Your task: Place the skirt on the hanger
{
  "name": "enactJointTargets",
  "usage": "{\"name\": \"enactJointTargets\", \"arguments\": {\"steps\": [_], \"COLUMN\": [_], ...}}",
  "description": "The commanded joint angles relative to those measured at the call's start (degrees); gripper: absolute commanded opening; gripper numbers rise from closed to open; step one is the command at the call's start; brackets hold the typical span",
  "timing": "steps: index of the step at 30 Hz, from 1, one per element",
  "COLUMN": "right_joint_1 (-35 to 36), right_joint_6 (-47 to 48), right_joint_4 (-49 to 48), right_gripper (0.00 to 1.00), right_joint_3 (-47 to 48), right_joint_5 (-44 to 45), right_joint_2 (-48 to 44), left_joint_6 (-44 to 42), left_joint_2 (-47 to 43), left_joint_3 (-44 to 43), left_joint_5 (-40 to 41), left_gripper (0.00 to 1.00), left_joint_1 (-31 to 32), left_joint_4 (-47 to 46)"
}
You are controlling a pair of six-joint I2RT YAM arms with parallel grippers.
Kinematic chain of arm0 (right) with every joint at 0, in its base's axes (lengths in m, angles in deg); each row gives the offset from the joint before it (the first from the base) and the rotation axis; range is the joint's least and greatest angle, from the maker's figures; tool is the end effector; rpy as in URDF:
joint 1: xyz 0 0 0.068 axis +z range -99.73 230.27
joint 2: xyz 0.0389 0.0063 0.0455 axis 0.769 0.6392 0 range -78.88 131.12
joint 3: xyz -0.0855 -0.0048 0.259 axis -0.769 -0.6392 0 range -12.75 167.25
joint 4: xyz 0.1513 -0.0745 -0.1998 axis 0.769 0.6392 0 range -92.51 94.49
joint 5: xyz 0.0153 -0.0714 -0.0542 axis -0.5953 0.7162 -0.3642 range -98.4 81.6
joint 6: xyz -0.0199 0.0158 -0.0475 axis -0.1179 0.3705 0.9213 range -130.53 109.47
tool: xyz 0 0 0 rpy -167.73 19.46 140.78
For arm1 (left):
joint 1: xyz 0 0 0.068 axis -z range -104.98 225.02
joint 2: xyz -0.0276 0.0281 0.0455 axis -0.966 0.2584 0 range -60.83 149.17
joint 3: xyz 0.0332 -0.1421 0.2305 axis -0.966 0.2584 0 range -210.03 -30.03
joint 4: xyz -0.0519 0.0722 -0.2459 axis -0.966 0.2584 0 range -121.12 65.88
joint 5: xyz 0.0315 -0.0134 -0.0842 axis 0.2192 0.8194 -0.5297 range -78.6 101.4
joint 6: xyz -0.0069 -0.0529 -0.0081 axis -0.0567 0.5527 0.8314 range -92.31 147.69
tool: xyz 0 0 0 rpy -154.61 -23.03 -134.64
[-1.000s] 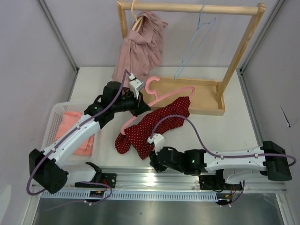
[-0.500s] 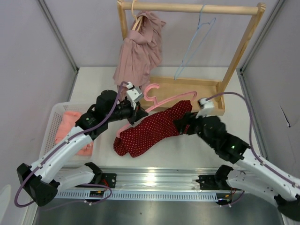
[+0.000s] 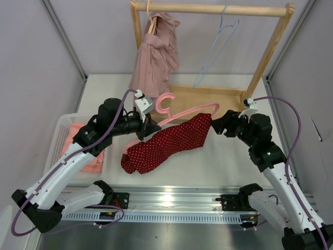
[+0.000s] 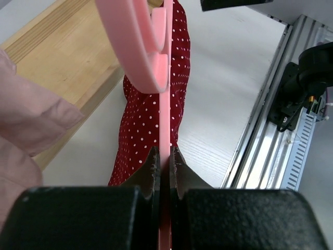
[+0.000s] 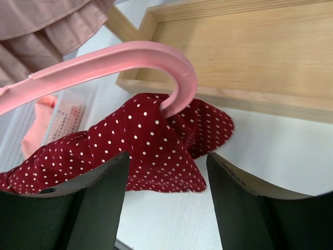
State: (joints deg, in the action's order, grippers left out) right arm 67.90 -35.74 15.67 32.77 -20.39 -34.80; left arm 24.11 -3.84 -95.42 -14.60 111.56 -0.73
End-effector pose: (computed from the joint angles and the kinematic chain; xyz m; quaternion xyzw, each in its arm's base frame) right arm 0.1674 0.0609 0.3319 -0.0094 0.8005 0.2947 0.5217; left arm 0.1579 -0.1363 0.3903 0.3952 0.7157 -0.3334 0.4696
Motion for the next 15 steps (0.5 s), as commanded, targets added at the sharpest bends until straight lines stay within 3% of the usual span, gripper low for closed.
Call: {"name": "enactJointTargets", "arguments": {"steps": [1,12,15], "right_joint_1": [-0.93,-0.84,-0.84], "right_joint_6": [0.69,-1.15,-1.68], "right_joint_4": [-5.07,-10.00,-10.62], "right_gripper": [0.67,0.60,0.48], "right_joint_3": [-0.16,-3.06,-3.59], "right_joint_5": [-9.45,-13.15,-12.97], "right_joint_2": [1.27,3.04,2.68], "left_joint_6": [-0.56,-1.17,-1.17], "left_joint_2": [-1.80,-2.67,-2.68], "left_joint_3": [-4.05,-5.54,-5.98], "left_joint_5": [-3.35,-4.59,-4.94], "left_gripper": [0.00,0.00,0.00], "left_joint_1": [0.20,0.20,0.20], "left_joint_4": [-2.00,-1.21,-1.04]}}
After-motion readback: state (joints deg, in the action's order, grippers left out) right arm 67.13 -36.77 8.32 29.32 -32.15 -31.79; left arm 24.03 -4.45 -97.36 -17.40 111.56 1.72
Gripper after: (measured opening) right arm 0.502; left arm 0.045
